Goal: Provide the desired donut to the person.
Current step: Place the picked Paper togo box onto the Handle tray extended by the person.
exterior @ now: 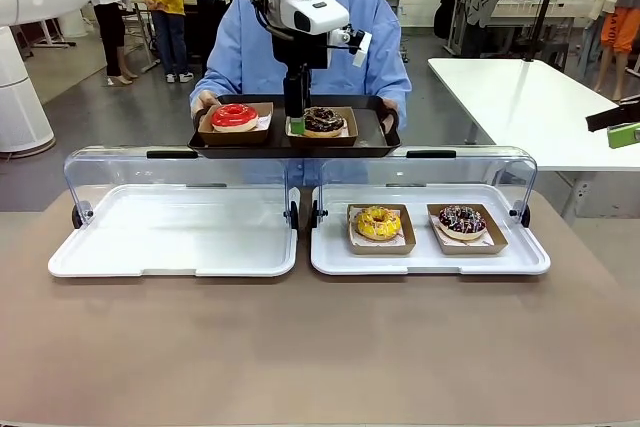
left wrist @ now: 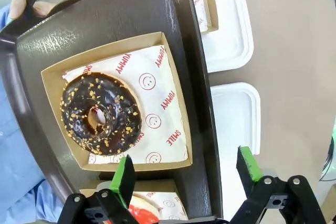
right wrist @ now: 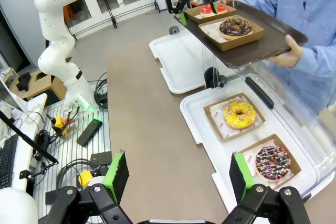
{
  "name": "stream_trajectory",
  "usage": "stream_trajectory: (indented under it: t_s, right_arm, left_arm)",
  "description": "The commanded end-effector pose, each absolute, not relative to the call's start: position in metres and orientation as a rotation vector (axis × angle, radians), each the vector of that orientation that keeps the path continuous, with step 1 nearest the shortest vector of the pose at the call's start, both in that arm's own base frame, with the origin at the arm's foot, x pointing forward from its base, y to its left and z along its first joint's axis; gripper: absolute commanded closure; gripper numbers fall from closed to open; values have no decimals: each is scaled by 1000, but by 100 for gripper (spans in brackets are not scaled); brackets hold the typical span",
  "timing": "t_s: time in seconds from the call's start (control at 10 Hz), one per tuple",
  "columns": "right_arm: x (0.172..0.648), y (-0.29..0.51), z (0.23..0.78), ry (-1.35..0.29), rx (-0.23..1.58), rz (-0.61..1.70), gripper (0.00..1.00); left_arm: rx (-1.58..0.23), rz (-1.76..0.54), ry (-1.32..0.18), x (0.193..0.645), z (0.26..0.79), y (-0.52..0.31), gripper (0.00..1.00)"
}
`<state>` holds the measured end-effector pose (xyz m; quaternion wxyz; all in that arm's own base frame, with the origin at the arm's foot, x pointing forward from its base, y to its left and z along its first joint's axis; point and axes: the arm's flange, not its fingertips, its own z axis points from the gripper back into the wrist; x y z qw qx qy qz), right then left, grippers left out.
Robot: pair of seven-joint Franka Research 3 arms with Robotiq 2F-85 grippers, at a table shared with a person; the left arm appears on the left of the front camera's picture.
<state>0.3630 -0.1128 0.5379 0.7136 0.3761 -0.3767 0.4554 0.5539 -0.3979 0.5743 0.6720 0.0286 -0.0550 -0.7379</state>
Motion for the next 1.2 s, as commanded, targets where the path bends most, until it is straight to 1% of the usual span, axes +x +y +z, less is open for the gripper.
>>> stream_trajectory:
  t_s: [0.0,0.1,0.3,0.6,0.8,1.1]
  right_arm:
    - [363,-113,538,-854,845,1013,0]
    - [363,-113,538,-854,845,1013,0]
    - [363,-113,538,-854,845,1013,0]
    - [363,-113,538,-854,845,1013,0]
    - [363,-113,538,-854,845,1013,0]
    - [363,-113,538,-854,845,1013,0]
  left_arm:
    - [11,-1683,-106,537,589,-378,0]
    - [3,-1703,-111,522,596,-362,0]
    - [-7,-1714,-166,485,603,-308,0]
    - [-18,-1669,-230,445,599,-233,0]
    - [-33,-1650,-301,412,594,-195,0]
    - [-66,-1595,-317,393,587,-150,0]
